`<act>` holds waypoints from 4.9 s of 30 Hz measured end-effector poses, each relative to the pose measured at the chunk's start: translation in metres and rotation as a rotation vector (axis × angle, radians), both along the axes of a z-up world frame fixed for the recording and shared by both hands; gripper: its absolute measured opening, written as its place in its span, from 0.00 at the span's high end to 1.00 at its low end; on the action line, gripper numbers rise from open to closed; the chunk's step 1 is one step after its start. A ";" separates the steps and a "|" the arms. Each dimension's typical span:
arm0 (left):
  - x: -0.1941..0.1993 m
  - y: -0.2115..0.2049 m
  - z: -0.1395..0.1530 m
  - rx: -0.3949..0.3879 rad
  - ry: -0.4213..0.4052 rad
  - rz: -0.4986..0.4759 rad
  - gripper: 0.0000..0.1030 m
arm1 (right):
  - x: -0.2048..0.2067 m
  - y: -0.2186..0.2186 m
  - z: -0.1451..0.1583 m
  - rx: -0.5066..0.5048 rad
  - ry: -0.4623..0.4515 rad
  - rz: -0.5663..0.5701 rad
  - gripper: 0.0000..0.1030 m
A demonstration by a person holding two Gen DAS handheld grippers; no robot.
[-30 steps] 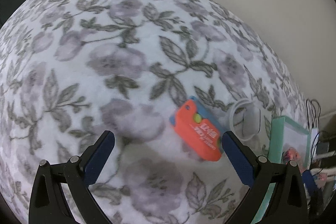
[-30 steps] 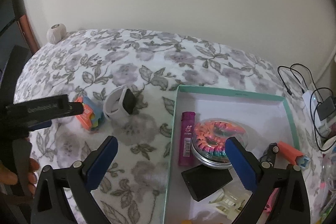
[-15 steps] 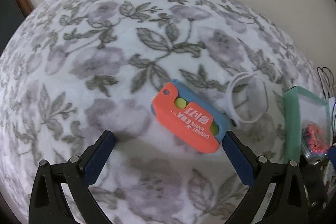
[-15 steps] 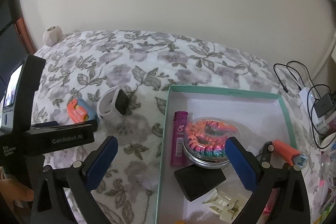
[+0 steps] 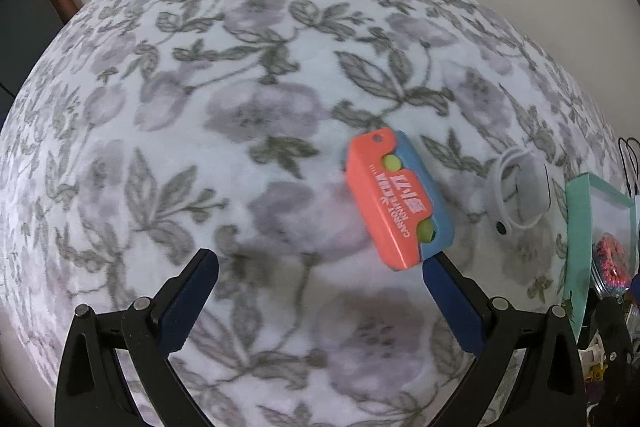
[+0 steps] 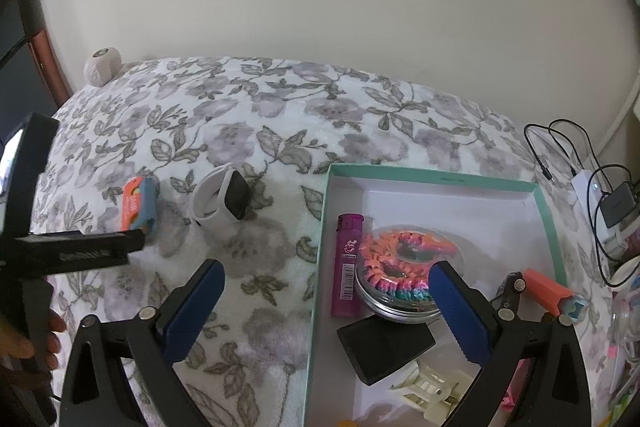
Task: Organize rigid objects
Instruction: 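Move both tools back toward the orange knife toy and white watch band, then grasp the orange carrot knife toy with the left tool while the right tool grasps the white watch band, then carry the knife toy with the left tool while the right tool carries the watch band over the tray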
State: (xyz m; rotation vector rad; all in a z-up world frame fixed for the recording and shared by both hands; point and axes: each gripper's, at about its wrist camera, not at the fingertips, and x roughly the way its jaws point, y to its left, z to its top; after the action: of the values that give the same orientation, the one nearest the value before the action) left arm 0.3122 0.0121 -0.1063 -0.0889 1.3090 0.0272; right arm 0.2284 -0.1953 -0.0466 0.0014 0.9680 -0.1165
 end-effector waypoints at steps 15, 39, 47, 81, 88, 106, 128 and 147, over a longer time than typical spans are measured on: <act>-0.004 0.030 0.027 -0.084 -0.014 0.004 0.01 | 0.001 0.005 0.003 -0.021 -0.010 0.012 0.00; 0.010 0.008 0.008 -0.222 -0.136 0.047 0.01 | 0.065 0.024 0.011 0.208 -0.033 -0.014 0.03; 0.012 -0.001 0.006 -0.159 -0.143 0.007 0.01 | 0.085 0.039 -0.021 0.203 0.061 -0.011 0.08; 0.008 -0.010 0.004 -0.005 -0.191 -0.037 0.33 | 0.103 0.053 -0.062 0.099 0.163 -0.006 0.48; 0.007 0.008 0.007 -0.087 -0.212 0.030 0.47 | 0.100 0.054 -0.063 0.084 0.154 0.015 0.48; 0.005 0.019 0.011 -0.143 -0.202 0.073 0.58 | 0.064 0.065 -0.062 0.043 0.148 0.051 0.49; -0.051 0.010 0.111 -0.139 -0.284 0.056 0.58 | -0.028 0.065 0.007 0.141 0.053 0.031 0.49; -0.148 -0.058 0.147 -0.139 -0.325 -0.082 0.58 | -0.130 0.001 0.041 0.203 -0.009 -0.115 0.49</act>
State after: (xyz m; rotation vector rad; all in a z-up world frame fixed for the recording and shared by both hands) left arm 0.1646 -0.0455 0.0403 -0.1520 0.9873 -0.1434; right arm 0.0988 -0.1941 -0.0052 0.2445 0.9676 -0.1230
